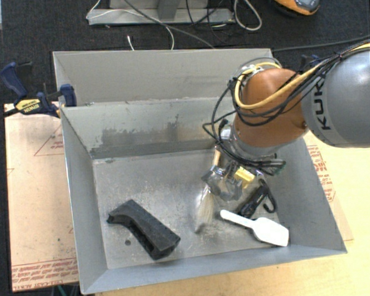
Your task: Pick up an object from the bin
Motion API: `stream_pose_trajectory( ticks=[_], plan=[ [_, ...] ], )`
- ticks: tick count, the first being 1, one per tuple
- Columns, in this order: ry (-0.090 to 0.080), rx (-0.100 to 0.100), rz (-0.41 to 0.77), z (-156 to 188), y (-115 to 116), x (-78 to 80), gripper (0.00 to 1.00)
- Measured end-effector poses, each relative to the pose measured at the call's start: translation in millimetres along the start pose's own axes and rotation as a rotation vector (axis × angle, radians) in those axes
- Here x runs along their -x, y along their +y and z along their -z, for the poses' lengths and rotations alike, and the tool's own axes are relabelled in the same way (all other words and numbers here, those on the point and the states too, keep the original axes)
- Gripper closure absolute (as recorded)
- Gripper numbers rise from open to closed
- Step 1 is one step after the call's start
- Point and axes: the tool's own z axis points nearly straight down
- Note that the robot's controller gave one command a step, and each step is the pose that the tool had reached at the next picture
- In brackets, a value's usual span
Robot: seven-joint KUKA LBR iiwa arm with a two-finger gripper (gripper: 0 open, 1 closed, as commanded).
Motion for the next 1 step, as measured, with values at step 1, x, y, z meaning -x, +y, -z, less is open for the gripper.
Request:
stream_pose_trajectory(
  ticks=[1],
  plan=[
    [0.002, 0.008, 0.001, 17.8, 2.6, 13.9, 1.00]
  ],
)
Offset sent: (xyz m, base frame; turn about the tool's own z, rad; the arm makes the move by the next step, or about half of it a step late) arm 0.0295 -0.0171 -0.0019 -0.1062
